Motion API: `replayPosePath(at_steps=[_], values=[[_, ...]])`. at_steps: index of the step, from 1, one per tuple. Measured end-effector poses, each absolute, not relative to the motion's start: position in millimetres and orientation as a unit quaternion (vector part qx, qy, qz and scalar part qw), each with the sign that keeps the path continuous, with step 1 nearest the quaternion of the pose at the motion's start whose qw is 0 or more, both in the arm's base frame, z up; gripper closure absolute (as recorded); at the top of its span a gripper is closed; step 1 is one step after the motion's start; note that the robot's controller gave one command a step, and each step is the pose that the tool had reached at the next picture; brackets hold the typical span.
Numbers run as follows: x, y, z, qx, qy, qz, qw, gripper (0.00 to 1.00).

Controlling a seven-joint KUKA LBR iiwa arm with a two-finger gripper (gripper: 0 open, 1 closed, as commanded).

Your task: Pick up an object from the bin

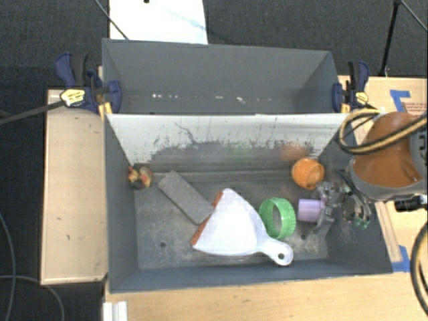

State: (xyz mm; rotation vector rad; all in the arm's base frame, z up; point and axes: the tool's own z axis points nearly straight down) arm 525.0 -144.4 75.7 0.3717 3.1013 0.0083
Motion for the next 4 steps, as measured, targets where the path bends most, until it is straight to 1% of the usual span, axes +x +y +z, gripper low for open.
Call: replayPosePath(at_steps=[1,2,3,4], values=[[523.7,-144.3,79.9,0.119,0.993,0.003,0.007,1.00],[523.1,-145.0,107.3,0.119,0.993,0.001,0.004,1.00],[525.5,-145.4,120.5,0.118,0.993,0.000,0.006,1.00],[524.9,-145.0,126.4,0.117,0.993,0.000,0.003,1.00]])
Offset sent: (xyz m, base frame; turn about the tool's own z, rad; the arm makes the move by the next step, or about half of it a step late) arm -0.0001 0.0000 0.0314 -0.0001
